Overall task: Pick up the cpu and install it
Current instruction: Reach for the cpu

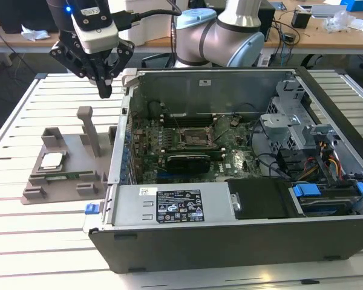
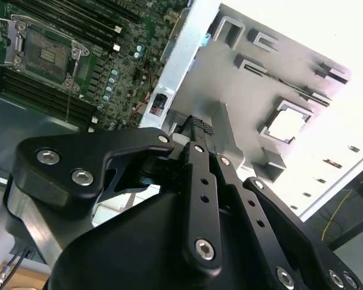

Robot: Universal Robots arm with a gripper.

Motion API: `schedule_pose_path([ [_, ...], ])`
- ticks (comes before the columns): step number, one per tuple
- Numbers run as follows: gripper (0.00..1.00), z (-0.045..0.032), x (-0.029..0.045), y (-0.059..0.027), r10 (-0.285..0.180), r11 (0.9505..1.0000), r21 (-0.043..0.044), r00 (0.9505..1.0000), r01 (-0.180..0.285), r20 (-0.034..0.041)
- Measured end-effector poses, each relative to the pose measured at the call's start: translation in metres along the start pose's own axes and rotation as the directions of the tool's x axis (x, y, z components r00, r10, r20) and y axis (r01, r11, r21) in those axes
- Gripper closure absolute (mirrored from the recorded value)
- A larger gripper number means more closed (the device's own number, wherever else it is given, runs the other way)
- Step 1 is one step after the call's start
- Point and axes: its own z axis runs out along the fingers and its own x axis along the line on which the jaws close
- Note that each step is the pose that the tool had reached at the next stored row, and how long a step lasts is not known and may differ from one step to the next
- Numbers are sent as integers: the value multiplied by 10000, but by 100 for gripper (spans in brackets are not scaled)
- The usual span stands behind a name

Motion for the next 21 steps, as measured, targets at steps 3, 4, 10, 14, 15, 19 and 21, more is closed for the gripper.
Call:
schedule_pose_path([
  [3,89,-1,40,-3,0,10000,0,10000,0,0],
  [4,89,-2,64,-5,0,10000,0,10000,0,0],
  [10,89,-4,149,-11,0,10000,0,10000,0,-1],
  [14,89,-5,215,-16,0,10000,0,10000,0,0],
  [15,89,-5,229,-17,0,10000,0,10000,0,0],
  [19,89,-6,266,-20,0,10000,0,10000,0,0],
  [21,89,-7,312,-23,-1,10000,0,10000,1,0],
])
